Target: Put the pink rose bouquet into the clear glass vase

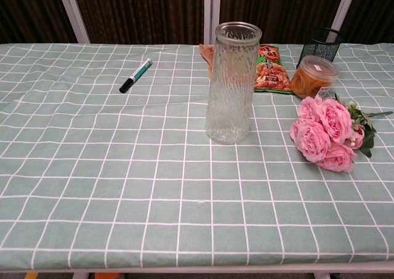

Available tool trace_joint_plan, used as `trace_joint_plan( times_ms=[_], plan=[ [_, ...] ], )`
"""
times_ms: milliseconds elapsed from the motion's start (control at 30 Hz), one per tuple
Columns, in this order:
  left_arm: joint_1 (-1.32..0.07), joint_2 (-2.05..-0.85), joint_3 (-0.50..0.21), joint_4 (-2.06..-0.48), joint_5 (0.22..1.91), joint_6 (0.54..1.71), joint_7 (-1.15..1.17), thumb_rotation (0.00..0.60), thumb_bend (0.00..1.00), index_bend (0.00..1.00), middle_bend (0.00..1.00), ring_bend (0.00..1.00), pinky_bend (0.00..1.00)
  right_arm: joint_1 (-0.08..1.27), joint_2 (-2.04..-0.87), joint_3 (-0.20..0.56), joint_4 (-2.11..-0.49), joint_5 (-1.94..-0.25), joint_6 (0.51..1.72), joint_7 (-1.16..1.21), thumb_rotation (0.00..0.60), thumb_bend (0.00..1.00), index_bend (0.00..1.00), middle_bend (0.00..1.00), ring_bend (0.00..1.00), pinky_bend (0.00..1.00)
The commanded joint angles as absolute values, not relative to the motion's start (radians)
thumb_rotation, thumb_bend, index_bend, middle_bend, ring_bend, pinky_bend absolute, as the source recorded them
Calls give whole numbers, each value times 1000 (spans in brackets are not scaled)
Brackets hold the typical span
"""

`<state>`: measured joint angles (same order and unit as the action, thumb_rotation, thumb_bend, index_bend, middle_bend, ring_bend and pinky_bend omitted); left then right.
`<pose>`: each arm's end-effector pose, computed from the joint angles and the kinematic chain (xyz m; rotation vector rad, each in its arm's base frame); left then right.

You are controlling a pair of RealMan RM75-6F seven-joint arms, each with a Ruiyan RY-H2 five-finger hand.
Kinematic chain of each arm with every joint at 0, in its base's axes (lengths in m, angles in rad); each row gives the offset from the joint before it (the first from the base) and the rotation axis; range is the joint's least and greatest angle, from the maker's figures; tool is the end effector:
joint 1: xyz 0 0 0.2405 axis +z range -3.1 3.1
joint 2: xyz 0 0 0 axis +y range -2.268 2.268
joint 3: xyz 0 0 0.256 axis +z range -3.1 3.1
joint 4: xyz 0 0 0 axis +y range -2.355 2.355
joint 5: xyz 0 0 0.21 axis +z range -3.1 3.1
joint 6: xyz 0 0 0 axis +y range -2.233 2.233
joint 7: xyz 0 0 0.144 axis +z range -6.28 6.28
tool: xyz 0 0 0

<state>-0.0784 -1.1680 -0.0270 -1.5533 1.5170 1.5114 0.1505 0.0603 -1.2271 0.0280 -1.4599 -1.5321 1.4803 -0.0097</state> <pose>-0.3175 0.1748 0.1481 -1.4403 -0.7742 -0.7907 -0.3329 -0.1698 0.1327 1.4238 -0.8851 0.8457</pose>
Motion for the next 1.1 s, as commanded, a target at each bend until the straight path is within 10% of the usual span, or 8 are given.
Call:
trace_joint_plan(
  times_ms=[33,1100],
  plan=[
    [-77,-1168,-27,-1559,1513,1511,158,600,0,77,0,0,21,66,-1226,33,-1462,-1529,1475,-27,600,101,0,0,0,0],
    [-53,-1189,-24,-1452,1497,1518,23,600,1,77,0,0,42,399,-1283,89,-1516,-1447,1014,-346,600,81,0,0,0,0]
  ],
)
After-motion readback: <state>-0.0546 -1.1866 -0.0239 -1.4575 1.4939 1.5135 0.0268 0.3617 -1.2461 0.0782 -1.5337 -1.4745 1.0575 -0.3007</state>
